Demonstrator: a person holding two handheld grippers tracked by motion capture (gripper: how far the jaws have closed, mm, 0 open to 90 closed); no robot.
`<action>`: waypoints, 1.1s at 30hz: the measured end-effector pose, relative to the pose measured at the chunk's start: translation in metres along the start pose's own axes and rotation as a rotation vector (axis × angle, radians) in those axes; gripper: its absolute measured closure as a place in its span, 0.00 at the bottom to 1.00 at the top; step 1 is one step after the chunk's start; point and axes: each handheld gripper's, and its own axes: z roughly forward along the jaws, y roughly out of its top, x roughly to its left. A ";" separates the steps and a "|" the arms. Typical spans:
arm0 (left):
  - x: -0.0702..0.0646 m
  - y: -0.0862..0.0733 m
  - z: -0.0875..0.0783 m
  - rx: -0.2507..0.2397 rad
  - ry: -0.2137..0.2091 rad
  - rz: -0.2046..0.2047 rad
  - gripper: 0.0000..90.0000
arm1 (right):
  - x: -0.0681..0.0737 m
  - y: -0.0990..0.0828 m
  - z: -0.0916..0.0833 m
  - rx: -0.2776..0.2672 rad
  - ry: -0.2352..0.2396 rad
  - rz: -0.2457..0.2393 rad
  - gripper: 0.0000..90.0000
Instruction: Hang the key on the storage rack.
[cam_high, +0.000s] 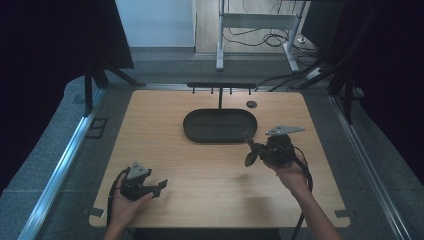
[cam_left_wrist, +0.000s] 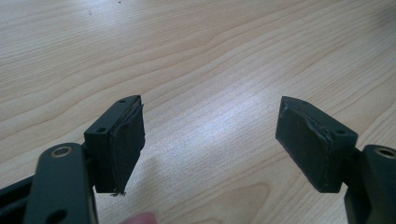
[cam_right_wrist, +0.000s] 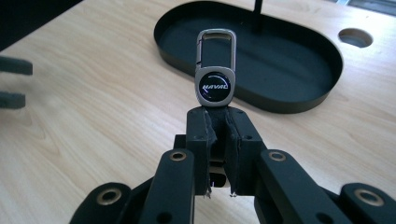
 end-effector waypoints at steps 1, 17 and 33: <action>0.000 0.000 0.000 -0.001 0.000 0.001 0.27 | -0.001 0.001 -0.001 -0.008 -0.004 0.001 0.89; -0.001 0.000 0.001 0.007 -0.002 0.006 0.27 | -0.010 0.020 -0.002 -0.074 -0.060 0.023 0.89; 0.000 0.000 0.000 0.003 -0.003 0.004 0.27 | -0.019 0.043 0.010 -0.098 -0.113 0.042 0.89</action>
